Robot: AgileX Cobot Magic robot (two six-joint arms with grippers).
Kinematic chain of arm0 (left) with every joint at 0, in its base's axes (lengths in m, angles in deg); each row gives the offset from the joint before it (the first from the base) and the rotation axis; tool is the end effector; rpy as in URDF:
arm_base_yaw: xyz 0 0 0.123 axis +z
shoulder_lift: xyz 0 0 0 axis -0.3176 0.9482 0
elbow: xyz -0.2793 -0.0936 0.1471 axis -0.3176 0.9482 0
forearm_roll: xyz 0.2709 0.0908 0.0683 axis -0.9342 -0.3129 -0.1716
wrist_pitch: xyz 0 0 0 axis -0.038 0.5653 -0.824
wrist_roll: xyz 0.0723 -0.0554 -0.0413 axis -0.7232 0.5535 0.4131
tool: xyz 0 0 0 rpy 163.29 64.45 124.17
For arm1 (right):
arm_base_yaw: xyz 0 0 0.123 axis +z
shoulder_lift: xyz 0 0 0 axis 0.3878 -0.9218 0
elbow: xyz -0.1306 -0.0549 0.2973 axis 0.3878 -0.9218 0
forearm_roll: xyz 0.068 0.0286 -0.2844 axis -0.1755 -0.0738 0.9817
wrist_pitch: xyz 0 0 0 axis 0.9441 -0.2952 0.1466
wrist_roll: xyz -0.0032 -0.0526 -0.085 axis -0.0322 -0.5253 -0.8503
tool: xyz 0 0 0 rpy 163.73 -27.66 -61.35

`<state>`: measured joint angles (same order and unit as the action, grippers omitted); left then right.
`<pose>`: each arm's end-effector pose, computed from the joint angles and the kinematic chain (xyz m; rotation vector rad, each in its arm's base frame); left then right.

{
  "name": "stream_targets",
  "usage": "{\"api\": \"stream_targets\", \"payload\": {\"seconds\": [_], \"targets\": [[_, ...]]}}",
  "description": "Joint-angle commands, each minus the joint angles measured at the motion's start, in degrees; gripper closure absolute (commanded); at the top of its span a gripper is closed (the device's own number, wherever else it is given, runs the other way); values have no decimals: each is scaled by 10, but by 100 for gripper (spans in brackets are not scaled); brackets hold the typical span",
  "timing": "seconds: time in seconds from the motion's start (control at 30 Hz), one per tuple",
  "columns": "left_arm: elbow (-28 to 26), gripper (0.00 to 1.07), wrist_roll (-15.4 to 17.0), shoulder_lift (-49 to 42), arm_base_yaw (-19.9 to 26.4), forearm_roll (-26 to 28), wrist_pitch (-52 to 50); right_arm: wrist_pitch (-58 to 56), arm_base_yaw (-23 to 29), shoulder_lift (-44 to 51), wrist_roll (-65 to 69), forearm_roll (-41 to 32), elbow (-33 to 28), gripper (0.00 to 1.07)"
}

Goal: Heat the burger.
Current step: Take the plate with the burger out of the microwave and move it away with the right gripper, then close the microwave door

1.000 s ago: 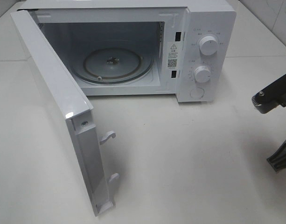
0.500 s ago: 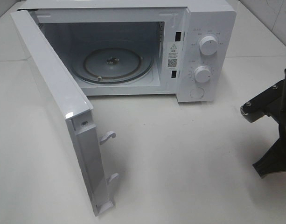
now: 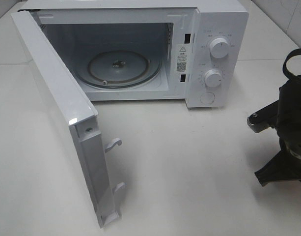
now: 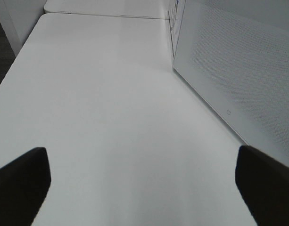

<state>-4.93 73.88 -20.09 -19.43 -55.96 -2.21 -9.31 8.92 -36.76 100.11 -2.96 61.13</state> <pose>-0.0083 -0.0011 0.2968 -0.0052 2.0479 -0.0403 0.2392 0.0845 0.1332 -0.3094 2.7948 -0.7501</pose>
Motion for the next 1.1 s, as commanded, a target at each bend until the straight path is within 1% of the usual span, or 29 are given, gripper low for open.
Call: {"api": "stream_targets", "payload": {"seconds": [0.03, 0.1, 0.2, 0.27, 0.5, 0.7, 0.77, 0.87, 0.93, 0.97, 1.0, 1.03, 1.07, 1.1], "targets": [[1, 6, 1, -10, 1, -2, -10, -20, -11, -6, 10, 40, -1, 107], [1, 6, 1, -10, 1, -2, -10, -7, -23, -12, 13, 47, -12, 107], [1, 6, 1, -10, 1, -2, -10, -2, -24, -14, 15, 48, -17, 107], [1, 6, 1, -10, 1, -2, -10, 21, -24, -25, 34, 66, -38, 107], [1, 6, 1, -10, 1, -2, -10, 50, -24, -50, 40, 78, -39, 107], [1, 6, 1, -10, 1, -2, -10, 58, -24, -50, 42, 78, -37, 106], [1, 6, 1, -10, 1, -2, -10, 58, -24, -50, 42, 72, -37, 101], [1, 6, 1, -10, 1, -2, -10, 59, -23, -49, 42, 66, -37, 98], [1, 6, 1, -10, 1, -2, -10, 59, -22, -49, 23, 33, -25, 85], [1, 6, 1, -10, 1, -2, -10, 59, -22, -49, 23, 33, -25, 85], [1, 6, 1, -10, 1, -2, -10, 59, -22, -49, 19, 29, -20, 82], [1, 6, 1, -10, 1, -2, -10, 58, -22, -48, 5, 16, -9, 73], [1, 6, 1, -10, 1, -2, -10, 58, -22, -48, 5, 16, -9, 73], [1, 6, 1, -10, 1, -2, -10, 57, -22, -46, -2, 10, -6, 68]]}}
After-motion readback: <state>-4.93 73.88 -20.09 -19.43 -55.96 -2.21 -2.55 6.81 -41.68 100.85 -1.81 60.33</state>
